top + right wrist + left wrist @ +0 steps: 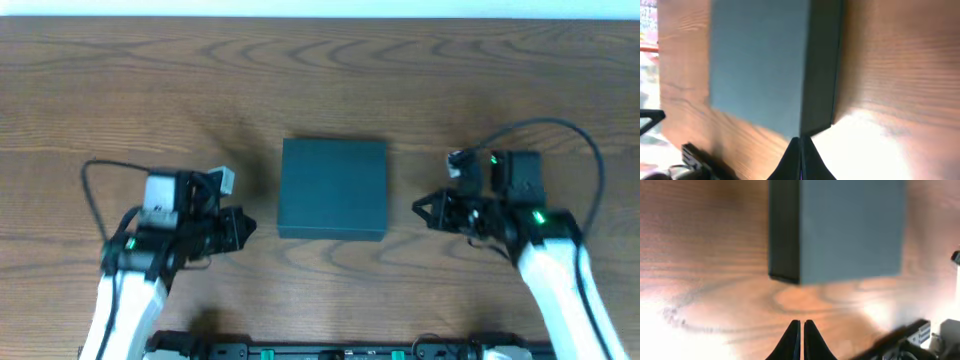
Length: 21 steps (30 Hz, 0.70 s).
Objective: Pack container
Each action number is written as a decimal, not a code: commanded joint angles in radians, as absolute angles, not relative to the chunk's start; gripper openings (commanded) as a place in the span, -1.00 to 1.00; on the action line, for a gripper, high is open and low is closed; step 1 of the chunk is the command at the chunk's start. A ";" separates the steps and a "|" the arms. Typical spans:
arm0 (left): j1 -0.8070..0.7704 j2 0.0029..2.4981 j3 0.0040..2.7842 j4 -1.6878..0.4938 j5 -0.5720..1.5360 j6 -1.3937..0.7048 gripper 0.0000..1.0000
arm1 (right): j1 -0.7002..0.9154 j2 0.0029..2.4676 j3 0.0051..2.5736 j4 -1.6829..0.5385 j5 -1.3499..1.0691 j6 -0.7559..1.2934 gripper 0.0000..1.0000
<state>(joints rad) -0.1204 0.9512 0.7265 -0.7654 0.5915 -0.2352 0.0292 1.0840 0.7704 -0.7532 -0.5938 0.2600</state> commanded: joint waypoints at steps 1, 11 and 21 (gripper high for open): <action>-0.117 0.773 0.712 -0.835 0.569 -0.194 -0.88 | 0.027 0.842 0.696 -0.799 -0.550 0.201 -0.97; -0.117 0.230 0.566 -1.060 0.603 -0.217 -0.88 | 0.027 0.128 0.485 -1.057 -0.595 0.285 -0.97; -0.117 0.151 0.561 -1.105 0.596 -0.323 0.91 | 0.027 0.014 0.486 -1.101 -0.591 0.485 0.99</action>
